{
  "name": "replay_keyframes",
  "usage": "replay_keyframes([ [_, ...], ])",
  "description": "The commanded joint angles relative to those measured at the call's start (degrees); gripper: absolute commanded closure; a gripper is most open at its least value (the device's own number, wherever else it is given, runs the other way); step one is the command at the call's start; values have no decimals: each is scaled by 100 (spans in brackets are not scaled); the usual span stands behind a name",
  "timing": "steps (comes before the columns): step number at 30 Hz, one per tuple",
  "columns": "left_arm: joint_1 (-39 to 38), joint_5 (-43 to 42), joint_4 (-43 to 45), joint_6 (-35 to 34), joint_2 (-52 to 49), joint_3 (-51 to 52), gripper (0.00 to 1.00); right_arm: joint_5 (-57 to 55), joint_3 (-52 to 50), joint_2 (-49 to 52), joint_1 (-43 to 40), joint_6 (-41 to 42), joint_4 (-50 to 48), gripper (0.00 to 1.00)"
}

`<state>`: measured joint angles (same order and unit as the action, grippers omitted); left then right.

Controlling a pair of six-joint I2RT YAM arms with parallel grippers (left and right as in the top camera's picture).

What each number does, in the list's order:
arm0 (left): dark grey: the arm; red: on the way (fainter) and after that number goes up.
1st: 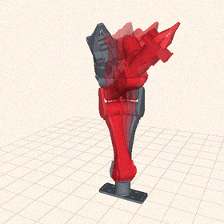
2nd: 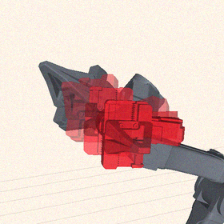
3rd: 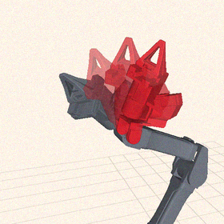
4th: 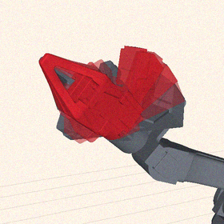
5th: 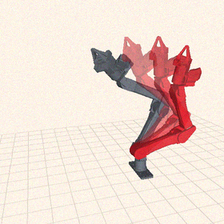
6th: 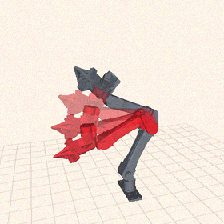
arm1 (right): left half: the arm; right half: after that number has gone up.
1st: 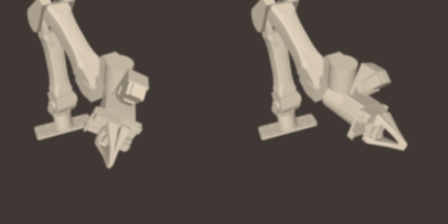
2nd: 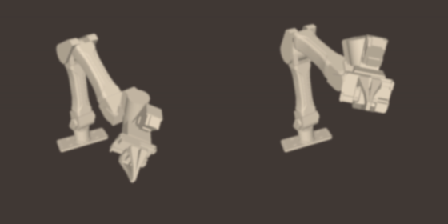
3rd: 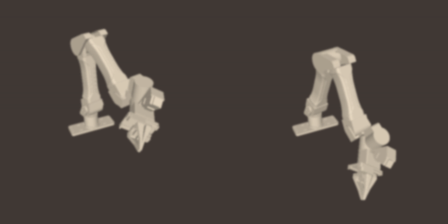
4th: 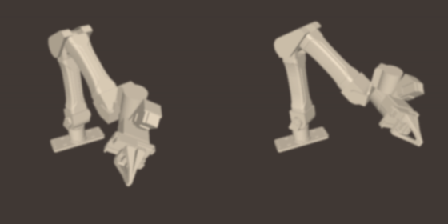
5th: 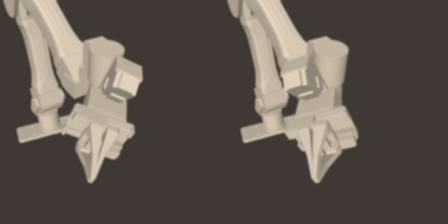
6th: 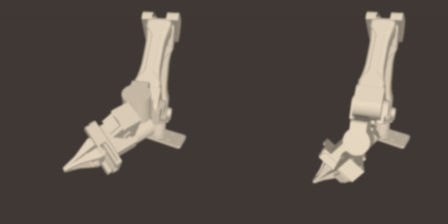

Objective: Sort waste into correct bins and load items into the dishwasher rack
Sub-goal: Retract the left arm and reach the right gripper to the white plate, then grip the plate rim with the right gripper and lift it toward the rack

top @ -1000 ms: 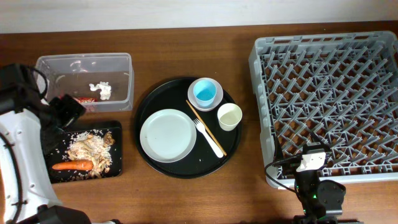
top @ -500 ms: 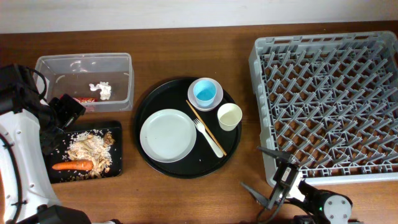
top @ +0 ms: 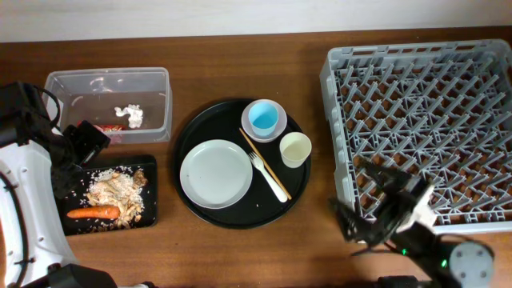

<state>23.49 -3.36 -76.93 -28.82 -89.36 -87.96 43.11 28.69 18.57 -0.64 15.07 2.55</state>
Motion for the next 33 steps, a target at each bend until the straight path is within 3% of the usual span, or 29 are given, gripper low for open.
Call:
replay_keyframes([
  [1, 31, -48, -11, -72, 46, 9, 1, -695, 1764, 1517, 28, -835, 1043, 2],
  [5, 31, -48, -11, -72, 46, 9, 1, -1864, 4030, 3661, 566, -1532, 3987, 2],
  [8, 31, -48, -11, -72, 46, 9, 1, -3960, 5230, 5613, 2621, -1528, 5567, 2],
  [11, 31, -48, -11, -72, 46, 9, 1, -4006, 5239, 6542, 3405, -1521, 5574, 1],
  [16, 31, -48, -11, -72, 46, 9, 1, -682, 5233, 7156, 4017, -1397, 4618, 1],
  [17, 31, -48, -11, -72, 46, 9, 1, -975, 5233, 7232, 4181, -1185, 4472, 1],
  [19, 31, -48, -11, -72, 46, 9, 1, -2402, 5233, 7587, 4419, 87, 4441, 1],
  [21, 31, -48, -11, -72, 46, 9, 1, -3198, 5233, 8271, 4581, 1875, 4398, 1],
  [23, 31, -48, -11, -72, 46, 9, 1, -3442, 5233, 8701, 4579, 2507, 4393, 1],
  [27, 31, -48, -11, -72, 46, 9, 1, -3609, 5233, 9650, 4581, 3051, 4413, 9],
  [29, 31, -48, -11, -72, 46, 9, 1, -3713, 5230, 9873, 4581, 3167, 4411, 25],
  [33, 31, -48, -11, -72, 46, 9, 1, -3978, 5211, 10026, 4603, 3241, 4385, 44],
])
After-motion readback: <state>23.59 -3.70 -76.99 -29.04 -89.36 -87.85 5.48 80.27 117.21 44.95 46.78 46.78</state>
